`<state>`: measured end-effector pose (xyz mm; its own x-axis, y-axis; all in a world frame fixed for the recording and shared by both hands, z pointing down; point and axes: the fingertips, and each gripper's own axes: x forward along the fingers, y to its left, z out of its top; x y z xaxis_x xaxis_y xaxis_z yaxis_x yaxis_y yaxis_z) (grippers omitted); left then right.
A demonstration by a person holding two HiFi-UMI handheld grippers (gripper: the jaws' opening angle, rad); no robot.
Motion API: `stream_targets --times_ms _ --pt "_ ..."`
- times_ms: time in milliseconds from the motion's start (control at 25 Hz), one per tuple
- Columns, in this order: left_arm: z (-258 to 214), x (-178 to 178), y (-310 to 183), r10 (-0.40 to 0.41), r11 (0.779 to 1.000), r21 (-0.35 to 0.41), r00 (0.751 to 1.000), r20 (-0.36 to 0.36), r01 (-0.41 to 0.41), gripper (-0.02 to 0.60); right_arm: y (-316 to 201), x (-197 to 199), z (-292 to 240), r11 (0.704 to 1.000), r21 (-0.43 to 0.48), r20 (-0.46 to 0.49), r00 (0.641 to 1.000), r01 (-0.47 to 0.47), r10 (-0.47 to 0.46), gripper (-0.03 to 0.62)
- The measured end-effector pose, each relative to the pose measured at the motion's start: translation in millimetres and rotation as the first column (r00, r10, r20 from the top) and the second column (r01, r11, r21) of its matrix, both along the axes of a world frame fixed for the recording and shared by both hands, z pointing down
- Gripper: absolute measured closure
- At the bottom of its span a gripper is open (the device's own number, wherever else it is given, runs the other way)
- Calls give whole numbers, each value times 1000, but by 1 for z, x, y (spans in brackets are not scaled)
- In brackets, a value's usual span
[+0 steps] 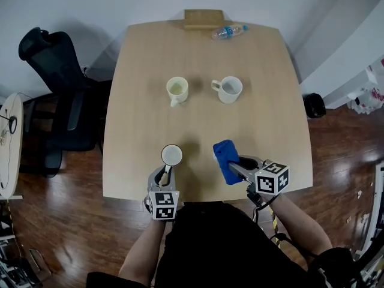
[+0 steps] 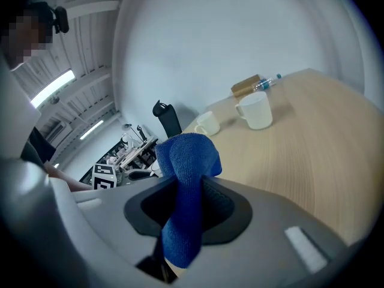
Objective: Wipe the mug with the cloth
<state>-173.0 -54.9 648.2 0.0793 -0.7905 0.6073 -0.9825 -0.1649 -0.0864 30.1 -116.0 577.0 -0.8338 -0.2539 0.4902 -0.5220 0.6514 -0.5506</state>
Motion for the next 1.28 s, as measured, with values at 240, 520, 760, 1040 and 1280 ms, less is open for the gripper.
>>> stream_targets --times_ms 240,520,760,1040,1280 --pt "-28 4 -1 80 997 26 996 -51 -78 517 -3 -6 -40 974 225 -24 1000 24 -19 491" --pt "-121 38 -30 150 988 72 949 -277 -135 517 21 -42 -126 789 596 -22 986 147 -167 491" --pt "-202 65 -55 227 973 143 863 -451 -181 517 57 -82 -190 562 784 -121 953 264 -278 491" --pt "-241 94 -47 354 933 227 821 -448 -278 517 39 -64 -214 541 816 -110 974 203 -201 491" --pt "-258 93 -37 400 916 238 790 -465 -323 517 21 -37 -231 623 780 8 995 55 -97 491"
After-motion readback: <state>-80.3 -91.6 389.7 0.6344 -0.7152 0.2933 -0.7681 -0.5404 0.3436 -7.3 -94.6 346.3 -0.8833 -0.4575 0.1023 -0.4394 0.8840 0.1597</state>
